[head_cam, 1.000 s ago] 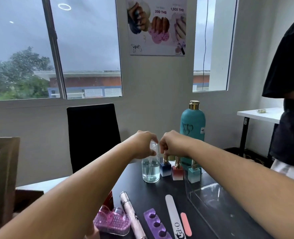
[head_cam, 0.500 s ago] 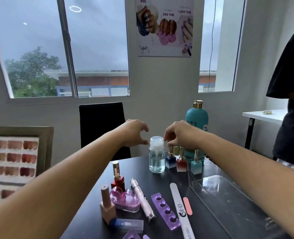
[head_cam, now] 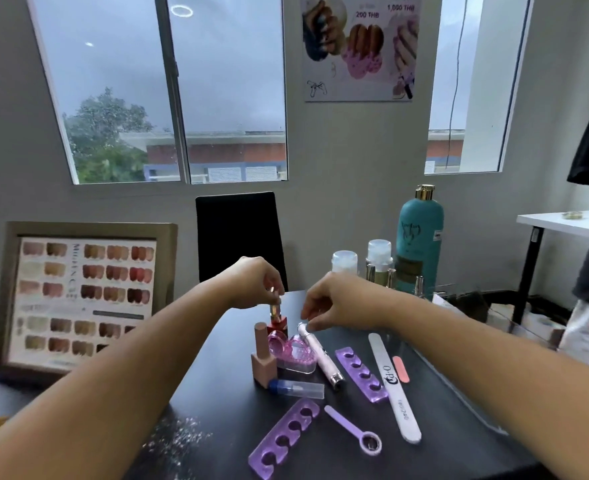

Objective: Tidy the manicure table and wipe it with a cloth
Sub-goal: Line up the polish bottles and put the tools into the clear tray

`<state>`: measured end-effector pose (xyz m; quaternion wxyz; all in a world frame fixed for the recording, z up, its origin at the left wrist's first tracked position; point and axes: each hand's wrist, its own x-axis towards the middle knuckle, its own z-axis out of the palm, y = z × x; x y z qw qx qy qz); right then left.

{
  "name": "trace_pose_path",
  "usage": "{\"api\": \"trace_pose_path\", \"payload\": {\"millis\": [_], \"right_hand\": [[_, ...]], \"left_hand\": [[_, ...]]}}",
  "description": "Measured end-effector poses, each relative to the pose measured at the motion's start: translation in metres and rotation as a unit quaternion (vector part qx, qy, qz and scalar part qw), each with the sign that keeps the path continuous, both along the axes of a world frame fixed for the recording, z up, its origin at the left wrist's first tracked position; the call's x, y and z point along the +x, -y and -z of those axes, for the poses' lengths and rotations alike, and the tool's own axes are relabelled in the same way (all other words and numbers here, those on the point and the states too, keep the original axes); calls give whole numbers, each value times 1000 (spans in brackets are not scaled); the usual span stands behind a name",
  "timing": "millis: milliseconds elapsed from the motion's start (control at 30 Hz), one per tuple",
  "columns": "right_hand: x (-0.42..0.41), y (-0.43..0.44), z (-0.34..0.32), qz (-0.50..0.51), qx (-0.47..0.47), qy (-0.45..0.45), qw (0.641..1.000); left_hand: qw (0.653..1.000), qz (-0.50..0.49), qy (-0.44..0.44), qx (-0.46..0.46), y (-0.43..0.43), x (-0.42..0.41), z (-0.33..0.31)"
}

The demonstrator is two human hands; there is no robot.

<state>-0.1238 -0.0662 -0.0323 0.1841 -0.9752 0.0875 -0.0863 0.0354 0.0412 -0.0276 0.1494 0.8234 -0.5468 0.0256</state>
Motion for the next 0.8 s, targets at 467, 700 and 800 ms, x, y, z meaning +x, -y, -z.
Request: {"api": "trace_pose_path", "payload": {"millis": [467, 700, 800], "right_hand": [[34, -42, 18, -27, 71, 78, 994], [26, -26, 2, -26, 90, 84, 992], [12, -2, -19, -4, 101, 105, 989]], "left_hand": [[998, -50, -22, -29, -26, 23, 4], [995, -45, -29, -89, -18, 26, 5], [991, -29, -24, -126, -5, 21, 0]]}}
